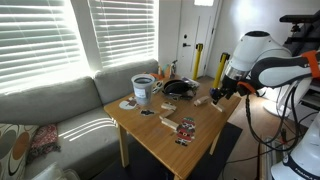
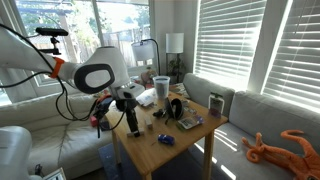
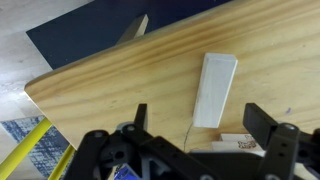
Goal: Stack the wooden block on the right
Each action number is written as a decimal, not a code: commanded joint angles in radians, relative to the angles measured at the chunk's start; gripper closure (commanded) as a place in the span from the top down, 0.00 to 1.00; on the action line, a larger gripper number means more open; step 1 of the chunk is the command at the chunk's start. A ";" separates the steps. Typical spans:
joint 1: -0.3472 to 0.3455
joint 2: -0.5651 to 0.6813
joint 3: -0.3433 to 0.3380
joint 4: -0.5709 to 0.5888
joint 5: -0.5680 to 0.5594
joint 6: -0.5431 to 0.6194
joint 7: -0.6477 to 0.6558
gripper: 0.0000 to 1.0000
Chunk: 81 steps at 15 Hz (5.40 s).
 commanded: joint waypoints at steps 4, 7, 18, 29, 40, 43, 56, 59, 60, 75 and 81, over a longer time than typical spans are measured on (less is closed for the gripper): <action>0.007 0.046 -0.005 0.002 0.044 0.028 0.006 0.44; 0.010 0.051 -0.005 0.002 0.044 0.026 0.004 0.24; 0.022 -0.001 0.070 0.096 0.106 0.184 0.165 0.07; 0.077 0.018 -0.090 0.222 0.116 -0.130 -0.144 0.07; 0.122 0.230 -0.216 0.451 0.065 -0.380 -0.722 0.07; 0.117 0.218 -0.208 0.422 0.076 -0.363 -0.712 0.29; 0.197 0.259 -0.260 0.464 0.092 -0.422 -1.200 0.07; 0.214 0.293 -0.263 0.494 0.096 -0.445 -1.348 0.07; 0.218 0.312 -0.256 0.507 0.085 -0.450 -1.389 0.07; 0.213 0.298 -0.254 0.456 0.076 -0.357 -1.678 0.07; 0.204 0.310 -0.240 0.451 0.057 -0.308 -1.687 0.07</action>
